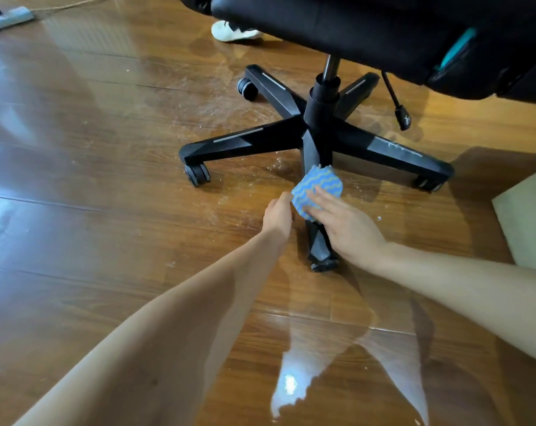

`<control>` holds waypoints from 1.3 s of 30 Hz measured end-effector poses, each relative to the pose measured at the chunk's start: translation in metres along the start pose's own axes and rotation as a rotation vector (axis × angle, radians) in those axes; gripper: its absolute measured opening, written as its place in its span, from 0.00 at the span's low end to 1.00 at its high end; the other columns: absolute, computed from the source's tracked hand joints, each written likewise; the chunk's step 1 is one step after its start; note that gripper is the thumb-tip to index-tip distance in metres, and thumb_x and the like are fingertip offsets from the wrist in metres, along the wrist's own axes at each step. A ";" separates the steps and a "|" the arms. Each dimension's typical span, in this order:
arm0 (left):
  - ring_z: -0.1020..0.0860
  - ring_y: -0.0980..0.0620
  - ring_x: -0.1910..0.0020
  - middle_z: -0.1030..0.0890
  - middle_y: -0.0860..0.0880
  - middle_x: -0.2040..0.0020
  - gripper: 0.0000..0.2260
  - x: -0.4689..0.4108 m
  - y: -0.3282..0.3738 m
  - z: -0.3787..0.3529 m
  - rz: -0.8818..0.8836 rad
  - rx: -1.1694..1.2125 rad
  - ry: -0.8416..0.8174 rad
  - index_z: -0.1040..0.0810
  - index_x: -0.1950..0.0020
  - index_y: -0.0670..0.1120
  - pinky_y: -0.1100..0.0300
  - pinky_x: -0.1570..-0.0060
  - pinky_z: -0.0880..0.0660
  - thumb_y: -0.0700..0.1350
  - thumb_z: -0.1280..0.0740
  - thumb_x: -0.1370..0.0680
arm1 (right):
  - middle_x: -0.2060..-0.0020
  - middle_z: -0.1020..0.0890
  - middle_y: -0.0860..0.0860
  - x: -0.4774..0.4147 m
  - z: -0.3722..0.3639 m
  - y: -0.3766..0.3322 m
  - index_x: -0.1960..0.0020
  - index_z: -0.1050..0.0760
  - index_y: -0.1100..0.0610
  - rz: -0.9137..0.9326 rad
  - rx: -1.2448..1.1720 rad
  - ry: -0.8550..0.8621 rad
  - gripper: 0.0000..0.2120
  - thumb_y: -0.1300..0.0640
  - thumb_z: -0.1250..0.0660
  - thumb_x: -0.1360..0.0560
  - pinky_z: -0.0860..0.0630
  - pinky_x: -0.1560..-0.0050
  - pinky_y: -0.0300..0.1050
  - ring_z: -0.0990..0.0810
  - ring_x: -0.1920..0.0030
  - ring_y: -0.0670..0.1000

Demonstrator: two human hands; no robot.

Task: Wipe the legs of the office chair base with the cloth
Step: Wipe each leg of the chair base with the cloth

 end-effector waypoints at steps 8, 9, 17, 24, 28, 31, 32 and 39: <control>0.21 0.46 0.36 0.19 0.43 0.36 0.22 0.003 0.003 0.001 0.019 0.040 -0.026 0.25 0.26 0.46 0.48 0.30 0.29 0.56 0.42 0.15 | 0.21 0.35 0.51 0.080 -0.008 -0.031 0.23 0.31 0.56 0.336 -0.042 -0.119 0.29 0.70 0.51 0.21 0.25 0.31 0.52 0.41 0.19 0.52; 0.21 0.46 0.36 0.19 0.43 0.35 0.21 0.004 0.003 -0.001 0.025 0.046 -0.041 0.25 0.27 0.46 0.49 0.31 0.28 0.56 0.42 0.15 | 0.21 0.35 0.51 0.074 -0.005 -0.029 0.23 0.31 0.57 0.373 -0.021 -0.119 0.29 0.70 0.52 0.21 0.26 0.30 0.52 0.40 0.20 0.52; 0.20 0.47 0.41 0.18 0.43 0.41 0.20 0.005 -0.005 -0.007 0.072 0.050 -0.094 0.22 0.33 0.45 0.51 0.33 0.25 0.57 0.43 0.14 | 0.21 0.34 0.49 0.020 0.001 -0.003 0.24 0.30 0.56 0.000 -0.096 0.029 0.33 0.75 0.43 0.26 0.24 0.32 0.55 0.40 0.20 0.50; 0.22 0.42 0.34 0.19 0.40 0.35 0.24 -0.007 -0.005 -0.002 0.070 0.072 -0.068 0.24 0.27 0.43 0.48 0.32 0.27 0.56 0.47 0.13 | 0.37 0.18 0.54 0.043 0.004 -0.042 0.38 0.18 0.59 0.368 0.073 -0.062 0.19 0.65 0.44 0.22 0.24 0.34 0.54 0.22 0.32 0.57; 0.21 0.45 0.44 0.18 0.40 0.38 0.23 -0.009 -0.006 0.001 0.059 0.113 -0.029 0.23 0.31 0.45 0.49 0.38 0.26 0.57 0.49 0.13 | 0.56 0.19 0.53 -0.043 -0.008 -0.043 0.51 0.18 0.56 0.287 0.300 -0.349 0.13 0.57 0.42 0.25 0.24 0.51 0.52 0.20 0.49 0.58; 0.21 0.44 0.37 0.19 0.39 0.34 0.25 -0.006 -0.011 0.002 0.081 0.111 -0.038 0.26 0.26 0.44 0.49 0.32 0.27 0.56 0.51 0.12 | 0.49 0.19 0.53 -0.102 0.003 -0.021 0.46 0.19 0.55 0.130 0.507 -0.402 0.11 0.55 0.38 0.23 0.32 0.55 0.48 0.20 0.44 0.58; 0.22 0.43 0.33 0.20 0.38 0.32 0.26 -0.005 -0.012 0.002 0.088 0.108 -0.045 0.27 0.24 0.43 0.49 0.29 0.28 0.56 0.52 0.11 | 0.47 0.20 0.53 -0.117 0.008 -0.010 0.45 0.19 0.55 0.076 0.550 -0.387 0.12 0.55 0.38 0.24 0.31 0.53 0.48 0.21 0.43 0.58; 0.21 0.43 0.33 0.19 0.38 0.33 0.27 -0.006 -0.017 0.010 0.107 0.117 -0.042 0.26 0.24 0.43 0.47 0.26 0.27 0.57 0.52 0.12 | 0.46 0.20 0.55 -0.118 0.009 0.003 0.44 0.19 0.58 -0.023 0.539 -0.259 0.12 0.62 0.38 0.25 0.25 0.44 0.53 0.23 0.40 0.58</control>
Point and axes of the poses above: each hand's wrist, its own x-axis away from the middle knuckle, its own z-axis out of the back of the hand, y = z × x, the point moved 9 cm from there along -x, towards the middle knuckle
